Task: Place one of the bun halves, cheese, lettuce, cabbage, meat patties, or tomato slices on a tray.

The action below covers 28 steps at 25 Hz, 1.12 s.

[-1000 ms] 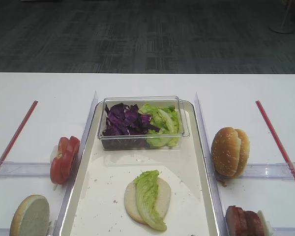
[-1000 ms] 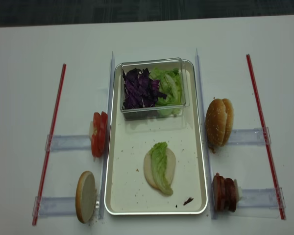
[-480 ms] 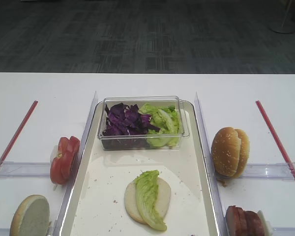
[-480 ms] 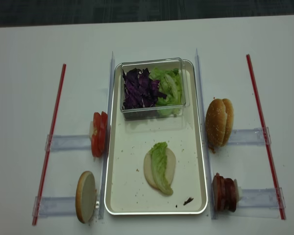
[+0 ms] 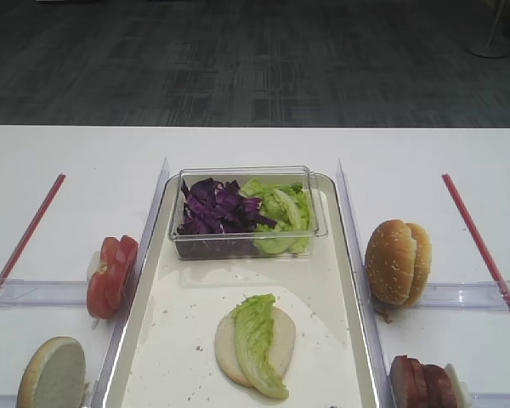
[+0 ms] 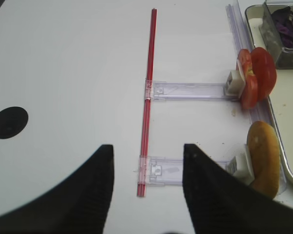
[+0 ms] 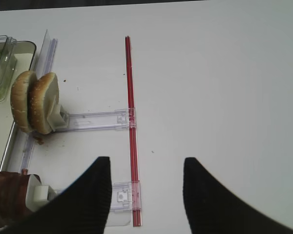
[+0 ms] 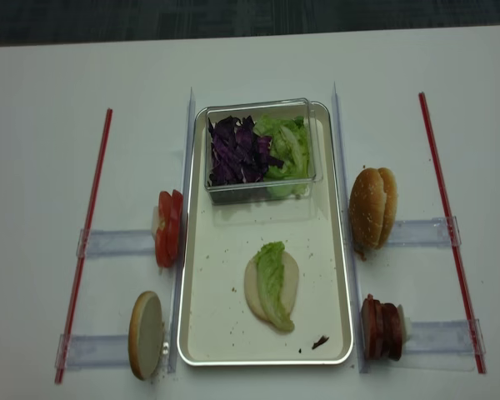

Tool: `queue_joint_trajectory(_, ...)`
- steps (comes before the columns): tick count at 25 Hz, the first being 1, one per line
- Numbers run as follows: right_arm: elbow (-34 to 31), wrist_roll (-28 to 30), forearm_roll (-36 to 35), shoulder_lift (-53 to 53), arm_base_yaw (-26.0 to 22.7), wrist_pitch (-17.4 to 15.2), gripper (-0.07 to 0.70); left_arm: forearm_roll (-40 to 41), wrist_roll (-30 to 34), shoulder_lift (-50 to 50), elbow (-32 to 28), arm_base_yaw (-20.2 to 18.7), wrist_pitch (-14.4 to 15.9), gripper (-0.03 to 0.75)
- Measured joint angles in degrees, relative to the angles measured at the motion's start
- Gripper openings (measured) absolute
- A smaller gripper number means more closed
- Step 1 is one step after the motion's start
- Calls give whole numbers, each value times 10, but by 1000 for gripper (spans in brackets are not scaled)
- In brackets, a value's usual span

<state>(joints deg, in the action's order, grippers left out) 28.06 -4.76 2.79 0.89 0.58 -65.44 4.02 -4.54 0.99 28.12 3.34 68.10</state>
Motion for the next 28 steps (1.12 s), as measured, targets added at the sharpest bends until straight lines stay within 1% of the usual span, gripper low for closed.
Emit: queue_joint_trajectory(28, 0, 0, 0, 0, 0, 0, 374, 0, 0, 0, 0, 0, 0, 302)
